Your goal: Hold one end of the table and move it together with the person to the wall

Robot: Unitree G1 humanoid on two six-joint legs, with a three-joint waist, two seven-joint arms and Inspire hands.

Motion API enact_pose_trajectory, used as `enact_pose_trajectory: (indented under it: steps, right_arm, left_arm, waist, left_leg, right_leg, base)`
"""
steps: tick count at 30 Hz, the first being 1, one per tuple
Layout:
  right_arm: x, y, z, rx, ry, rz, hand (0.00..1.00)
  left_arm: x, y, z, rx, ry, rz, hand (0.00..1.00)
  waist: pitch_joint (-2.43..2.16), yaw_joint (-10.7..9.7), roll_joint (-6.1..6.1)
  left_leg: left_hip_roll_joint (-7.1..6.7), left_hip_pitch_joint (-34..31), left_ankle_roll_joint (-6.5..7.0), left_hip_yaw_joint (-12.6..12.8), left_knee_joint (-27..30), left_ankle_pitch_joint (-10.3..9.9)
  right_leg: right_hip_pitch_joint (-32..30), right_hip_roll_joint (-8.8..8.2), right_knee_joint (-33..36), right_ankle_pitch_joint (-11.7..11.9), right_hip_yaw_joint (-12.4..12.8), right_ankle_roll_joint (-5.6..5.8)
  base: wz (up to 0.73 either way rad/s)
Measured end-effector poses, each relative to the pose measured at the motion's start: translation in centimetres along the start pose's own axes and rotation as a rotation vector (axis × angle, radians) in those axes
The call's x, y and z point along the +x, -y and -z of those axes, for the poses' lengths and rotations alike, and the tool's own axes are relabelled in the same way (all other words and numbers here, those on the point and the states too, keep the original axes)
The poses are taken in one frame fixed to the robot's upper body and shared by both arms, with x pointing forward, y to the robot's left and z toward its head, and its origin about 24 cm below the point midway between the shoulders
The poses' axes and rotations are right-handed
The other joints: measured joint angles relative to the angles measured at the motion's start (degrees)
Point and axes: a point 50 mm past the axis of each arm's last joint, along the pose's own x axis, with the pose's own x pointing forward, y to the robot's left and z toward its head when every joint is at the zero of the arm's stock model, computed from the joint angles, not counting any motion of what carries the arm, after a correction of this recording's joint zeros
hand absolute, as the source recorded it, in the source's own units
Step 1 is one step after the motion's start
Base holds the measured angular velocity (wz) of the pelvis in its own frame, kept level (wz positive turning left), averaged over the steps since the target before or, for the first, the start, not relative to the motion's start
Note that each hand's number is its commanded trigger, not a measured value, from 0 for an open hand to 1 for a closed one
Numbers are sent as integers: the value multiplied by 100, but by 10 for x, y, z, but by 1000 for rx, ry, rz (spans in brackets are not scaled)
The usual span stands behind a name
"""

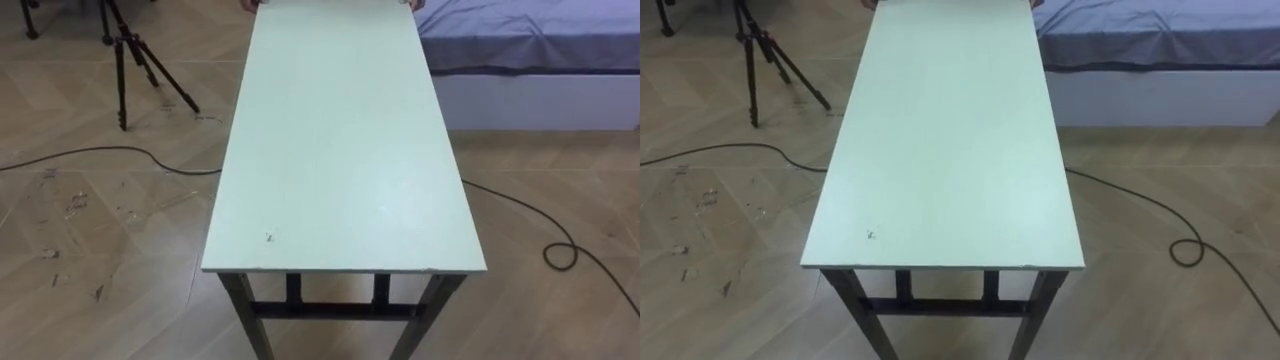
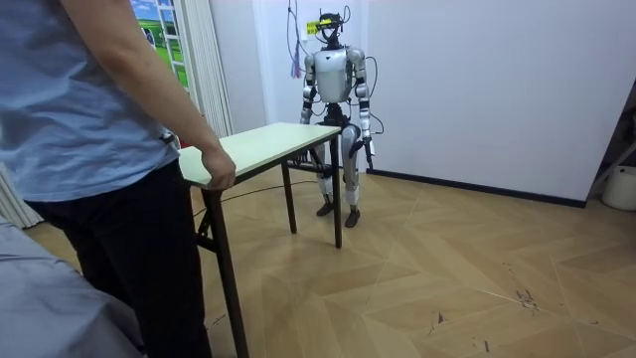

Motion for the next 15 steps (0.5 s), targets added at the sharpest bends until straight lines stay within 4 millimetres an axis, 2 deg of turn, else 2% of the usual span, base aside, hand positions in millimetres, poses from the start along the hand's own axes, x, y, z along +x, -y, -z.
enact_pose_trajectory:
  steps: [15]
  right_arm:
    - [0, -2, -2, 33, 9, -12, 0]
  left_arm:
    - [0, 2, -1, -59, 2, 37, 0]
  waist:
    - [-14, -4, 42]
  left_leg:
    - [0, -5, 0, -3, 14, 1]
  right_leg:
    - [-61, -2, 3, 0, -1, 0]
  base:
    - [0]
